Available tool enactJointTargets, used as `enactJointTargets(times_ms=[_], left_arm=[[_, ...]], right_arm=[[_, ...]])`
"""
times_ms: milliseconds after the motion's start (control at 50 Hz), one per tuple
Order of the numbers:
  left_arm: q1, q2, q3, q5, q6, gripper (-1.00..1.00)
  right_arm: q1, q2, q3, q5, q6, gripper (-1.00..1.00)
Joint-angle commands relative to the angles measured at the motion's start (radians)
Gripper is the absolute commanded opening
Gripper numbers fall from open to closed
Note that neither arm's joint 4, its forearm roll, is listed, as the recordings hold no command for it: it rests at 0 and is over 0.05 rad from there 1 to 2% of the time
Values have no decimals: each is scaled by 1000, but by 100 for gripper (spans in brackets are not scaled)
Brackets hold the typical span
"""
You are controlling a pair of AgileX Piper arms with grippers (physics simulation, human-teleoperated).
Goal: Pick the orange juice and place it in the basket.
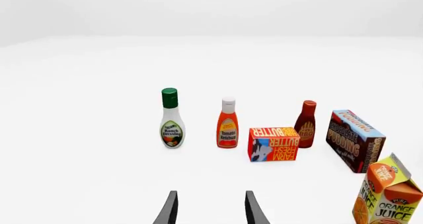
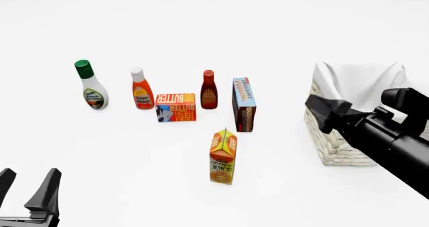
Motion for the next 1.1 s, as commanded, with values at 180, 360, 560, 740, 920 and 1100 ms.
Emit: enactJointTargets(times_ms=[180,360,560,740,920,1100], left_arm=[[0,-1,1,0,0,100],[0,-1,1,0,0,100],[0,-1,1,0,0,100],[0,-1,1,0,0,100],[0,-1,1,0,0,100],[0,-1,1,0,0,100]], right_arm=[[74,166,-260,241,129,100],[164,266,-343,342,231,100],[210,319,-386,386,293,100],[230,387,-421,441,321,100],[257,449,-498,520,340,100],[275,512,-602,600,333,100]])
